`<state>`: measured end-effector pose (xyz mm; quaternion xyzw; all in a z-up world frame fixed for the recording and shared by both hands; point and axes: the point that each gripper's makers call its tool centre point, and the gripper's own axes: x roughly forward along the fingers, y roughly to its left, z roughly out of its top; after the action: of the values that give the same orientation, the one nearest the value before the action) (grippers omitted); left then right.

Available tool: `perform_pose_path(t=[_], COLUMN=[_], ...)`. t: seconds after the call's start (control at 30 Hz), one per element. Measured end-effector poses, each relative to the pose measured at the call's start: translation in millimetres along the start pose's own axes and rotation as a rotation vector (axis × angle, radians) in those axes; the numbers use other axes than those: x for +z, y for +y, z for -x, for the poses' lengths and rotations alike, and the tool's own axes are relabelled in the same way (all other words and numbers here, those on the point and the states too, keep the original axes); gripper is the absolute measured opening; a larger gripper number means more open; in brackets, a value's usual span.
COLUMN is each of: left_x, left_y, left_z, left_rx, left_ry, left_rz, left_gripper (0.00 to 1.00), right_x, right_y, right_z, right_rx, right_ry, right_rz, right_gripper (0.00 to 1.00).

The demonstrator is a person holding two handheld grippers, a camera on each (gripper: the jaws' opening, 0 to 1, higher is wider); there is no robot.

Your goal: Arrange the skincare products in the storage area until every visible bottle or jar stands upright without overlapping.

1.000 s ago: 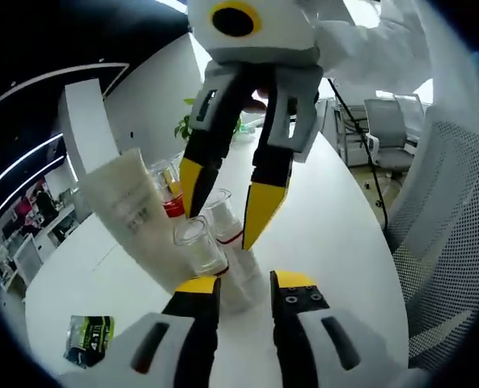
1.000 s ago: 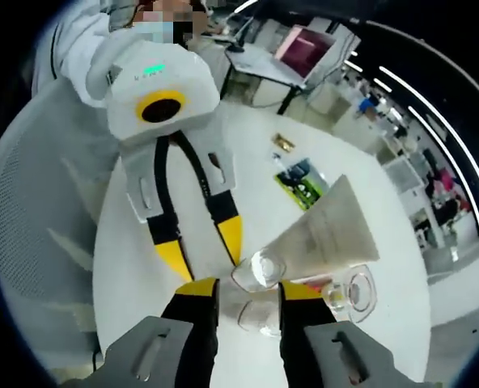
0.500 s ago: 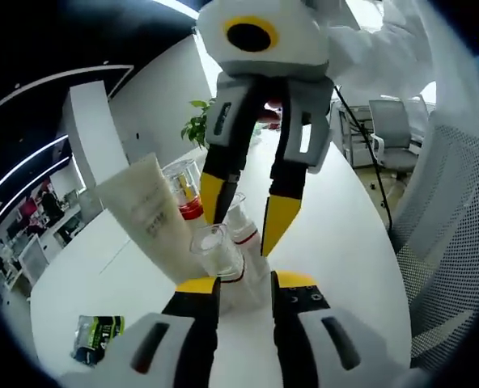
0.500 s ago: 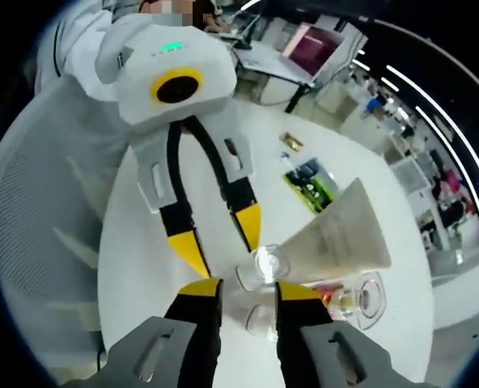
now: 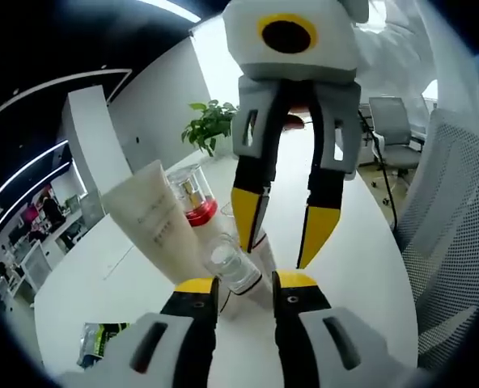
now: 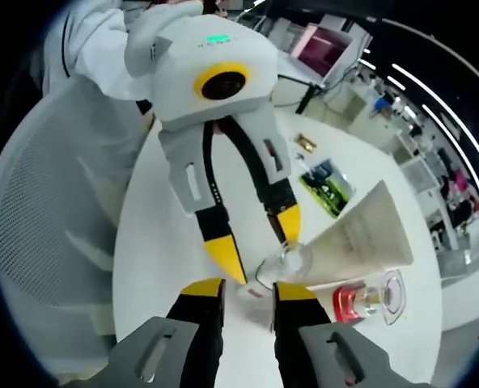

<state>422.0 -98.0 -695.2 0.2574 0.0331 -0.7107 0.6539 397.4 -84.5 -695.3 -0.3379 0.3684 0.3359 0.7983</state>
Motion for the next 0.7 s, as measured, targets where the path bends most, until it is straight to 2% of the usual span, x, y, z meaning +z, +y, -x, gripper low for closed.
perform_pose_path(t=[0.27,0.47,0.63,0.7], left_x=[4.9,-4.1,-11.4,-14.1], left_y=[-1.2,-5.7,-2.2,-3.5], left_z=[-5,-5,-8,-10], left_rx=[-0.008,-0.011,0.017,0.028], left_ry=[-0.009,0.025,0.055,0.072], left_rz=[-0.030,-0.040,0.000,0.016], left_gripper=[0.23,0.24,0.25,0.26], right_x=[-0.9,-0.9,13.0,10.7], right_y=[10,11,-1,-17], right_z=[0,10,21,24], right_rx=[0.022,0.020,0.010,-0.046], right_ry=[0.000,0.004,-0.061,-0.033], right_rz=[0.007,0.029,0.047,0.135], right_gripper=[0.15,0.16,0.17,0.16])
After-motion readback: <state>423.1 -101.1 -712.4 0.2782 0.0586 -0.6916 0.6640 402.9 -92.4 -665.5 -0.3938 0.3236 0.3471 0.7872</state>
